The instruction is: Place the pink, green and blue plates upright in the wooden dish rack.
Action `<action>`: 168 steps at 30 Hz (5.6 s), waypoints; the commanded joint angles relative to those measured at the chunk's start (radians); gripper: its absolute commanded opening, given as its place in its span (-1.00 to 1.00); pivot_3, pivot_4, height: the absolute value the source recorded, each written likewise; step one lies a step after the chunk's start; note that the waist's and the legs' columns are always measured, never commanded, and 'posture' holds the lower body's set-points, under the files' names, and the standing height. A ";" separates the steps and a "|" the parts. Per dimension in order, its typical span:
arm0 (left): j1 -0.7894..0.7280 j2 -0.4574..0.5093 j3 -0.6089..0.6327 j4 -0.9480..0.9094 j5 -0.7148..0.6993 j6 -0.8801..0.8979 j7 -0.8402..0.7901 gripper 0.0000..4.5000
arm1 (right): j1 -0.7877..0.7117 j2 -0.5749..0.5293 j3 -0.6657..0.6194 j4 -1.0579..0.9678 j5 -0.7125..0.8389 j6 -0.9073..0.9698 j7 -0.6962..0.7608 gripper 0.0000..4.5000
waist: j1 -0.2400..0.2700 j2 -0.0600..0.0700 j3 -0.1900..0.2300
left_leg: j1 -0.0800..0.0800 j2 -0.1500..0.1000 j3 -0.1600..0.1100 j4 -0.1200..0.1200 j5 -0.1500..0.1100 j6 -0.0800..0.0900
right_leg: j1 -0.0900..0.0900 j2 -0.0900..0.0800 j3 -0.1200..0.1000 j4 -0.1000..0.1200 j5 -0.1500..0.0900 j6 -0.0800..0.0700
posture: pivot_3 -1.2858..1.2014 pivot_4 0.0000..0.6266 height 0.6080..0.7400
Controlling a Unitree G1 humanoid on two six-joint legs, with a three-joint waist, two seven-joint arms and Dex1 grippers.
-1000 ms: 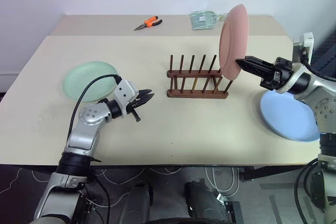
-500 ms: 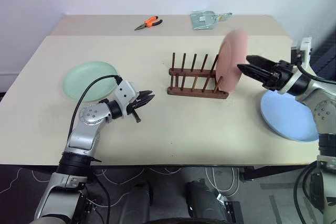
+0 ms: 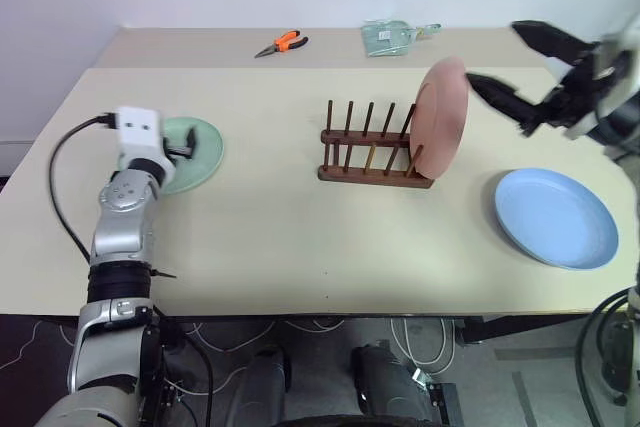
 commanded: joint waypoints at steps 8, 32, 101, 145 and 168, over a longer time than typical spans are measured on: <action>-0.011 -0.091 0.249 -0.109 -0.292 0.327 0.116 0.98 | 0.123 0.261 0.463 -0.123 -0.312 -0.117 -0.076 1.00 | 0.028 -0.006 0.001 | -0.009 -0.003 -0.005 0.006 0.001 -0.002 | -0.003 -0.003 -0.005 -0.001 0.002 0.002 | 0.03 -0.52 1.00; -0.138 -0.161 -0.081 -0.477 -0.378 0.303 -0.105 -0.99 | -0.009 0.253 0.482 0.088 -0.742 -0.418 -0.201 1.00 | 0.019 -0.009 0.002 | -0.008 -0.003 -0.006 0.006 0.002 -0.004 | -0.001 -0.002 -0.008 -0.002 0.003 0.001 | 0.03 -0.52 1.00; 0.286 -0.064 -0.459 -0.531 -0.131 -0.105 -0.684 1.00 | 0.131 0.642 0.008 -0.201 -0.008 0.310 -0.561 -1.00 | 0.014 -0.004 0.002 | -0.007 -0.001 -0.006 0.000 0.003 -0.005 | -0.003 -0.001 -0.007 -0.001 0.002 -0.005 | 0.03 -0.52 1.00; 0.215 -0.107 -0.499 -0.410 -0.089 -0.168 -0.757 1.00 | 0.589 0.170 -0.099 -0.028 -0.354 0.251 -0.509 0.12 | -0.002 0.006 0.002 | -0.005 -0.001 -0.001 0.001 0.003 -0.002 | -0.001 -0.001 -0.002 -0.003 0.000 -0.005 | 0.03 -0.52 1.00; 0.134 -0.083 -0.371 -0.172 0.008 -0.381 -0.548 1.00 | -0.310 0.398 -0.303 -0.141 0.260 0.221 -0.608 -0.98 | -0.004 0.006 0.002 | -0.007 -0.001 -0.005 -0.001 0.002 -0.001 | -0.002 -0.002 -0.006 -0.002 0.002 -0.001 | 0.03 -0.52 1.00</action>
